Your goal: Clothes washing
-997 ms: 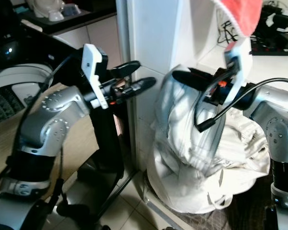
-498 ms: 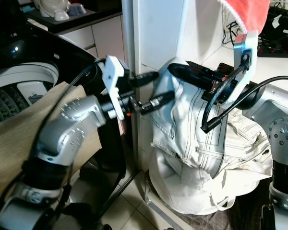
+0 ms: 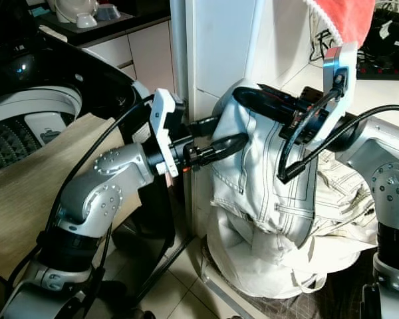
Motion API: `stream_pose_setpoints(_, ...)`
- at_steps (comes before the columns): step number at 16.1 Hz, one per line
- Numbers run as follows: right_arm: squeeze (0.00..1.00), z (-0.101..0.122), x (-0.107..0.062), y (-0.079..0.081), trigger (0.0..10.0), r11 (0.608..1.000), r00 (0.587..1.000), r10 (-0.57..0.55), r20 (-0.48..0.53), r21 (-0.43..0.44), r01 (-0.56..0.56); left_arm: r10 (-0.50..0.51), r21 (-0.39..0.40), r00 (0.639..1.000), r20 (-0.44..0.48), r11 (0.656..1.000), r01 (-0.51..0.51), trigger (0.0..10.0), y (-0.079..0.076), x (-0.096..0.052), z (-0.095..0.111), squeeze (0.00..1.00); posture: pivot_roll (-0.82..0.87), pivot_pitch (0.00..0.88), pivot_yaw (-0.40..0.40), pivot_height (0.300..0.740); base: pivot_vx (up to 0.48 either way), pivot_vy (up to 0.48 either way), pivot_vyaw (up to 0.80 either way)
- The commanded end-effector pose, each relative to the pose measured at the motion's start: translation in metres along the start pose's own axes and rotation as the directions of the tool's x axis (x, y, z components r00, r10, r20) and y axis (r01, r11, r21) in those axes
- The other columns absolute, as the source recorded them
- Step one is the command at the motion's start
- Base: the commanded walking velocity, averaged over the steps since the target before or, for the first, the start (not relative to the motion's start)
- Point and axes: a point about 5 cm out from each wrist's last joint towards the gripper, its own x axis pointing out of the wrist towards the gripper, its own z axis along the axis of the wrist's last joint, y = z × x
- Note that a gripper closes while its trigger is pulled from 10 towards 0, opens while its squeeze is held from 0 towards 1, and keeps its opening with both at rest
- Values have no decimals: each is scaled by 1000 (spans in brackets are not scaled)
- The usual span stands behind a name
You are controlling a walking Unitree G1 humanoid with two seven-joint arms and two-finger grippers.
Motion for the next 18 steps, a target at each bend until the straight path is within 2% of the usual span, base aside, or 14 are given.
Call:
stream_pose_setpoints(1,0,13,5,7,0,998,999,38,33,-49,-36,-49,-3,999,5,999,49,0,-9,3,1,0,-87,0,53,740,0,0,0)
stream_pose_setpoints(3,0,13,6,8,0,998,999,37,32,-51,-36,-47,-7,999,-1,999,47,0,-10,4,-1,0,-87,0,53,740,0,0,0)
stream_pose_setpoints(8,0,14,6,8,0,998,999,28,30,-56,-27,16,10,1000,22,1000,-16,0,1,2,5,0,-88,0,53,740,0,0,0)
stream_pose_setpoints(9,0,14,7,8,2000,998,999,29,29,-54,-28,29,16,999,30,999,-29,0,3,0,7,0,-87,0,53,740,0,0,0)
stream_pose_setpoints(10,341,14,7,9,5608,998,999,32,31,-47,-30,43,27,998,40,999,-44,0,6,-1,10,0,-87,0,53,740,0,0,0)
stream_pose_setpoints(11,933,14,6,8,8667,998,999,28,32,-49,-27,59,29,997,50,998,-61,0,8,-2,12,0,-86,0,53,740,0,0,0)
stream_pose_setpoints(12,1000,15,6,7,10000,999,999,15,33,-48,-14,73,35,996,58,997,-75,0,11,-3,14,0,-86,0,53,740,0,0,0)
stream_pose_setpoints(13,1000,16,6,6,10000,999,999,5,37,-42,-4,106,42,991,85,993,-110,0,16,-6,20,0,-86,0,54,740,0,0,0)
stream_pose_setpoints(14,1000,18,5,6,10000,999,999,13,50,-31,-11,156,64,978,141,984,-166,0,28,-14,36,0,-82,0,54,740,0,0,0)
stream_pose_setpoints(16,1000,18,5,6,10000,1000,998,12,56,-29,-11,169,79,973,157,980,-183,0,34,-19,43,0,-80,0,54,740,0,0,0)
stream_pose_setpoints(18,1000,17,5,6,10000,1000,998,4,56,-27,-2,146,74,978,147,985,-158,0,33,-20,42,0,-80,0,54,740,0,0,0)
